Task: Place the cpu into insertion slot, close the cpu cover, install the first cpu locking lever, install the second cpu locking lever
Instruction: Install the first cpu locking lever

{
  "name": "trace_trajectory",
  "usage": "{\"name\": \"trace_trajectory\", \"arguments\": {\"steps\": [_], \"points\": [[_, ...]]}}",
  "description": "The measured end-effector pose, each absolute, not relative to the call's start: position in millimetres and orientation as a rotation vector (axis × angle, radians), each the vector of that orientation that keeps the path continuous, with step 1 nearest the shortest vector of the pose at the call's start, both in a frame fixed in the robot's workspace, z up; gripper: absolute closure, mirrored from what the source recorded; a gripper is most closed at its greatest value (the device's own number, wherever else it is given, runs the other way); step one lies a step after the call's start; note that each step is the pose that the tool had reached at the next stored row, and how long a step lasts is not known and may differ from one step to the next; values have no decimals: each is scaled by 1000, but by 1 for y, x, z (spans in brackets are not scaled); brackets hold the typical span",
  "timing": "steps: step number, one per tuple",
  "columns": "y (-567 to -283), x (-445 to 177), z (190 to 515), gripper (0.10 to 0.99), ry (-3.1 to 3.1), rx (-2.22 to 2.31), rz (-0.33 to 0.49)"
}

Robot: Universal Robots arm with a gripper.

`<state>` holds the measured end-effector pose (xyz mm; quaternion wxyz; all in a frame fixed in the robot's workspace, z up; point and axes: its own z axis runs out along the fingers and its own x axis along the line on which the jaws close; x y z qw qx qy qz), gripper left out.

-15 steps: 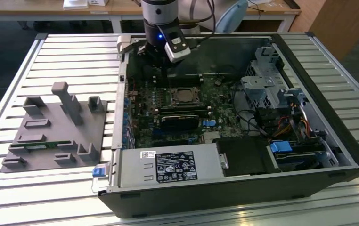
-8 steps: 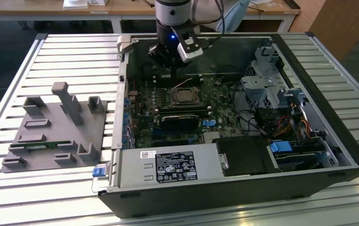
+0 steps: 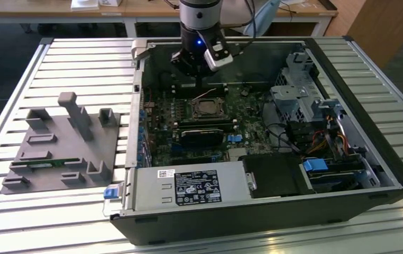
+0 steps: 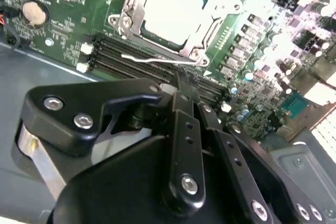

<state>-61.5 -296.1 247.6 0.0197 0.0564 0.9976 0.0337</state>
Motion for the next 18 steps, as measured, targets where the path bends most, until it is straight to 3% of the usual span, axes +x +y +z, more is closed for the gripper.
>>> {"name": "trace_trajectory", "arguments": {"steps": [18], "points": [[-295,-51,233,980,3099,115,107]]}}
